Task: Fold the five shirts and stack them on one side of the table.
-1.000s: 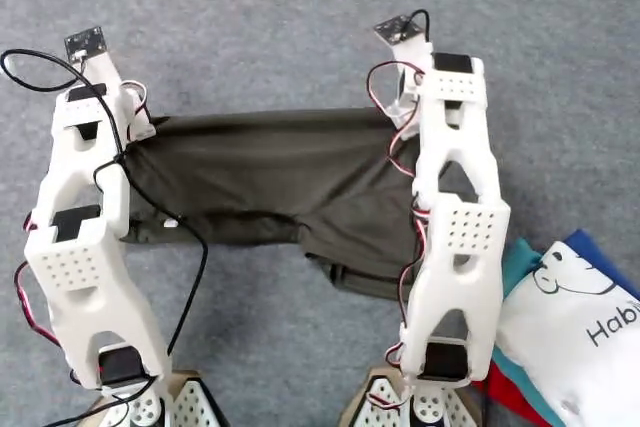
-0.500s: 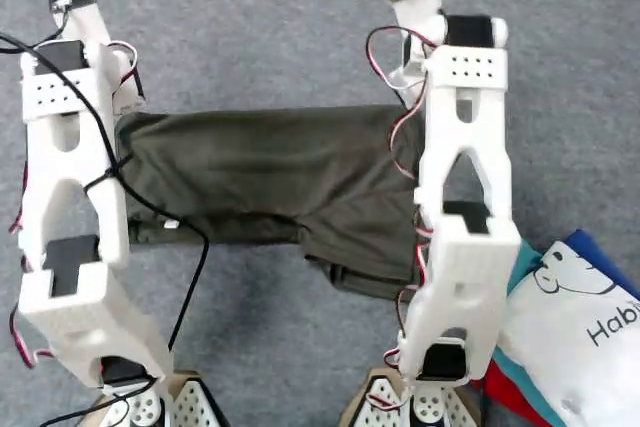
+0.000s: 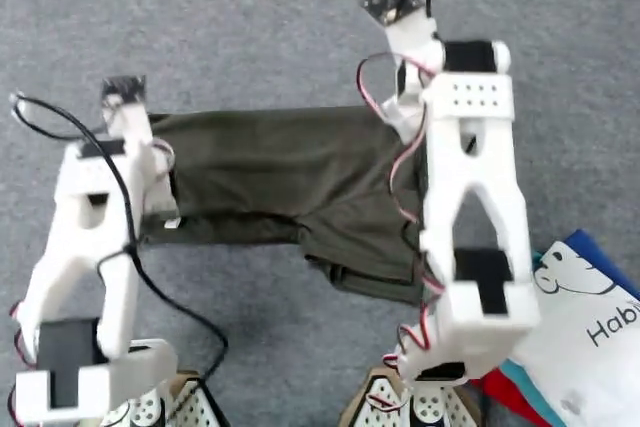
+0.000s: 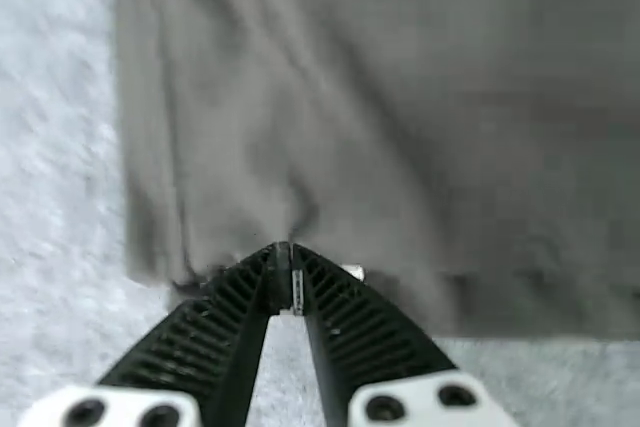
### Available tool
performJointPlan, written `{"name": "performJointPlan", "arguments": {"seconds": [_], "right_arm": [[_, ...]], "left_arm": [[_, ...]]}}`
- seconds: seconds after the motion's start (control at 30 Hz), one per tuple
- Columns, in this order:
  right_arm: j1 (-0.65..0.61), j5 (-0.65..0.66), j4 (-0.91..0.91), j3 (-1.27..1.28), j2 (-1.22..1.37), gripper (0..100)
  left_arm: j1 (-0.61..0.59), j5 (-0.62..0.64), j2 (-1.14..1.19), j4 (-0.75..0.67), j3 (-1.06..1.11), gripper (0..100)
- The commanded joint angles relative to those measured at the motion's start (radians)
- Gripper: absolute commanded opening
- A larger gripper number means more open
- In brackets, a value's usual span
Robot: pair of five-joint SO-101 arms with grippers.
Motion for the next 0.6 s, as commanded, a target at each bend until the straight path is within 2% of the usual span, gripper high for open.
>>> {"name": "performJointPlan", "arguments": {"seconds": [0.0,0.1,0.2,0.37,0.57], "right_arm": [[-0.012,-0.002,-0.199,0.332,-0.159,0.5],[-0.01,-0.002,-0.313,0.509,-0.159,0.5],[-0.005,-0.002,-0.348,0.584,-0.127,0.5],[0.024,0.026,-0.353,0.595,-0.058,0.5],[0.137,0.129,-0.39,0.587,0.039,0.5]], "left_arm": [[0.021,0.003,-0.088,-0.084,0.138,2],[0.018,0.003,-0.082,-0.101,0.147,2],[0.018,0.003,-0.051,-0.135,0.147,2],[0.017,0.003,0.042,-0.172,0.146,2],[0.011,-0.005,0.067,-0.163,0.147,2]]}}
